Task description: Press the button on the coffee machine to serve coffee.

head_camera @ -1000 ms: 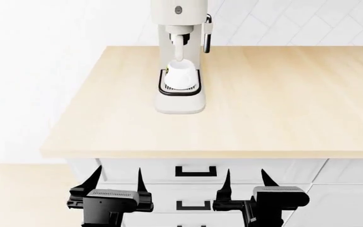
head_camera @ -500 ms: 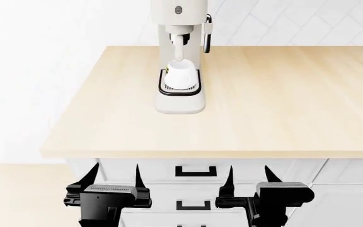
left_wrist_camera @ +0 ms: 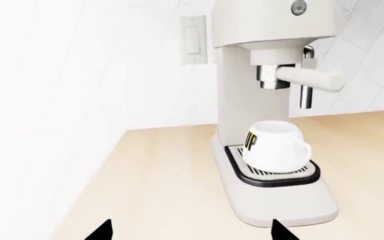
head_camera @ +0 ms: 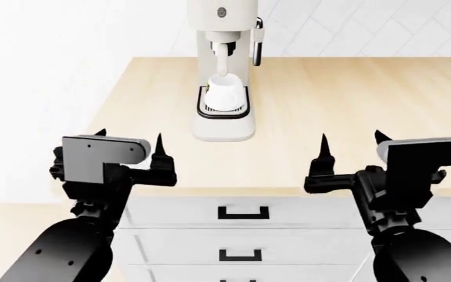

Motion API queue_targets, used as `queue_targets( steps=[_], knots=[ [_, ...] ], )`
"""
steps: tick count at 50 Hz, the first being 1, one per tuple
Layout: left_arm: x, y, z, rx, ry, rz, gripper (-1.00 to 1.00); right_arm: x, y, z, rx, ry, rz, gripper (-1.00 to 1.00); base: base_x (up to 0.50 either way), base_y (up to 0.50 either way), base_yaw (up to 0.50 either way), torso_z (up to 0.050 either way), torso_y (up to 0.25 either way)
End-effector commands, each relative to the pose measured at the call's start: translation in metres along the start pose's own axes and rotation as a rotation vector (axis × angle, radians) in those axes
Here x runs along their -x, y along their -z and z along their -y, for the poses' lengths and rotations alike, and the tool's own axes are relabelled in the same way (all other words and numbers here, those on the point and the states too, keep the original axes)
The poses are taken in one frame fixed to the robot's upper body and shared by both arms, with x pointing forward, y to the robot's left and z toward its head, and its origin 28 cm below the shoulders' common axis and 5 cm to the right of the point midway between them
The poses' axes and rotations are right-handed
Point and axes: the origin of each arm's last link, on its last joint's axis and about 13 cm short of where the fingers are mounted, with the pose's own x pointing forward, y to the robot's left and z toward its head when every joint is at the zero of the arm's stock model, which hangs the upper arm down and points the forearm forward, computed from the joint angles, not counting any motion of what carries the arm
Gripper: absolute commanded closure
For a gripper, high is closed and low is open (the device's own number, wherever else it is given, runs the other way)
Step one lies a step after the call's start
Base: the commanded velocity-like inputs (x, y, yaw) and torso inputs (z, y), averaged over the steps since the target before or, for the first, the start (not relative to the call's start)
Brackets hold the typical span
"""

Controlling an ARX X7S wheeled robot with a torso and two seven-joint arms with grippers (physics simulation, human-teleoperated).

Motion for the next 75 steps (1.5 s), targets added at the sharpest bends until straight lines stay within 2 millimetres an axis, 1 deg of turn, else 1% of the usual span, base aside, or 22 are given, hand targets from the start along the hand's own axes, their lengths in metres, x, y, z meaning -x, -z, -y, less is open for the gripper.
queue_targets(
  steps=[1, 4, 5, 9, 12, 14, 18, 23, 29, 36, 40, 46, 58, 75],
  knots=[
    [-0.022, -0.027, -0.012, -0.035, 0.015, -0.019, -1.00, 0.000, -0.035, 0.018, 0.045, 0.013, 0.018, -1.00, 0.00, 0.00, 0.00, 0.000, 0.000],
    [-0.025, -0.029, -0.016, -0.026, -0.006, -0.022, -1.00, 0.001, -0.034, 0.020, 0.048, 0.022, 0.018, -1.00, 0.00, 0.00, 0.00, 0.000, 0.000],
    [-0.025, -0.030, -0.017, -0.029, -0.007, -0.025, -1.00, 0.001, -0.032, 0.021, 0.051, 0.035, -0.021, -1.00, 0.00, 0.00, 0.00, 0.000, 0.000],
    [-0.028, -0.035, -0.021, -0.052, -0.016, -0.007, -1.00, 0.003, -0.029, 0.026, 0.075, 0.059, -0.003, -1.00, 0.00, 0.00, 0.00, 0.000, 0.000],
    [-0.028, -0.034, -0.023, -0.056, -0.012, -0.012, -1.00, 0.007, -0.030, 0.029, 0.077, 0.078, 0.006, -1.00, 0.15, 0.00, 0.00, 0.000, 0.000],
    [-0.028, -0.030, -0.023, -0.056, -0.010, -0.026, -1.00, 0.009, -0.029, 0.031, 0.067, 0.087, 0.005, -1.00, 0.19, 0.00, 0.00, 0.000, 0.000],
    [-0.028, -0.028, -0.022, -0.058, -0.008, -0.035, -1.00, 0.007, -0.026, 0.030, 0.066, 0.084, -0.006, -1.00, 0.20, 0.00, 0.00, 0.000, 0.000],
    [-0.026, -0.024, -0.027, -0.045, -0.027, -0.045, -1.00, 0.008, -0.029, 0.030, 0.073, 0.086, 0.006, -1.00, 0.28, 0.01, 0.00, 0.000, 0.000],
    [-0.025, -0.020, -0.025, -0.039, -0.027, -0.051, -1.00, 0.005, -0.025, 0.028, 0.060, 0.074, 0.003, -1.00, 0.34, 0.06, 0.00, 0.000, 0.000],
    [-0.024, -0.016, -0.024, -0.037, -0.027, -0.052, -1.00, 0.008, -0.025, 0.031, 0.061, 0.087, 0.003, -1.00, 0.34, 0.06, 0.00, 0.000, 0.000],
    [-0.024, -0.018, -0.023, -0.041, -0.023, -0.047, -1.00, 0.009, -0.024, 0.031, 0.059, 0.088, 0.000, -1.00, 0.34, 0.06, 0.00, 0.000, 0.000],
    [-0.024, -0.016, -0.025, -0.040, -0.031, -0.050, -1.00, 0.011, -0.024, 0.031, 0.060, 0.092, -0.003, -1.00, 0.33, 0.07, 0.00, 0.000, 0.000],
    [-0.023, -0.013, -0.026, -0.037, -0.029, -0.053, -1.00, 0.012, -0.022, 0.030, 0.065, 0.092, -0.006, -1.00, 0.15, 0.07, 0.00, 0.000, 0.000],
    [-0.023, -0.012, -0.025, -0.035, -0.022, -0.055, -1.00, 0.015, -0.025, 0.033, 0.066, 0.110, 0.008, -1.00, 0.24, 0.08, 0.00, 0.000, 0.001]
  ],
)
